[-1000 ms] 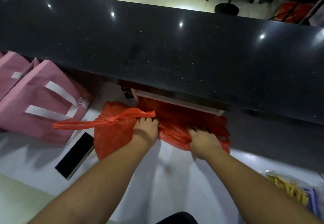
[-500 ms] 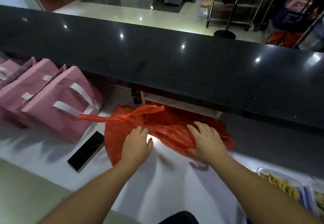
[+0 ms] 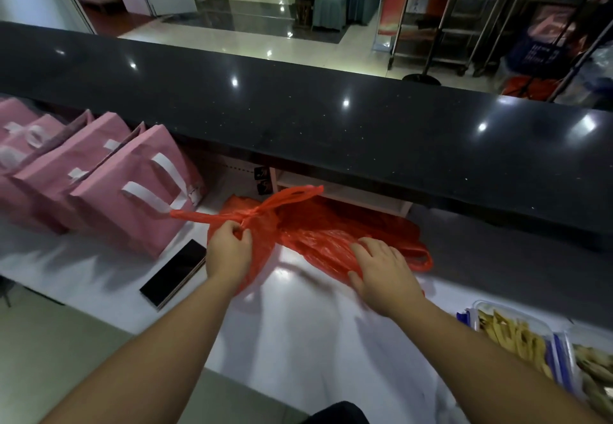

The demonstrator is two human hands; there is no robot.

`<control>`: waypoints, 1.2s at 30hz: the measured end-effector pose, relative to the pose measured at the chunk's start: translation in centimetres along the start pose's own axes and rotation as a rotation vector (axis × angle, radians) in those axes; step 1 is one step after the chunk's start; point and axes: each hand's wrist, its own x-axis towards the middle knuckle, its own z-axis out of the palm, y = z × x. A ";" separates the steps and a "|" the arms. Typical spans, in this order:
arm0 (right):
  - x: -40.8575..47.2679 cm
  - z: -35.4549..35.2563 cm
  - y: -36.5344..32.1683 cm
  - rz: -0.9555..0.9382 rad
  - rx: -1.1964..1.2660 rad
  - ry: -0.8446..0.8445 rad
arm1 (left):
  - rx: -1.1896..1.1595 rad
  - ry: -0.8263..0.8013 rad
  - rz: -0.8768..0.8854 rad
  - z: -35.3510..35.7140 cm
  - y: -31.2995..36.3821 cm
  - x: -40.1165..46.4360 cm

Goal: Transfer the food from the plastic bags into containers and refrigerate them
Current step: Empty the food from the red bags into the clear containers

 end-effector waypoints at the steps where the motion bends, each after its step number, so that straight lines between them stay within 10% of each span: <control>1: -0.3 -0.1 0.0 0.001 0.011 0.004 | -0.014 0.015 -0.008 -0.3 0.4 -0.4; 16: -7.8 -3.4 3.6 0.017 0.221 0.054 | -0.185 0.162 0.129 -5.7 6.3 -9.8; 36: -12.7 -5.1 4.0 -0.010 0.453 0.033 | -0.032 -0.620 0.518 1.4 10.7 -15.9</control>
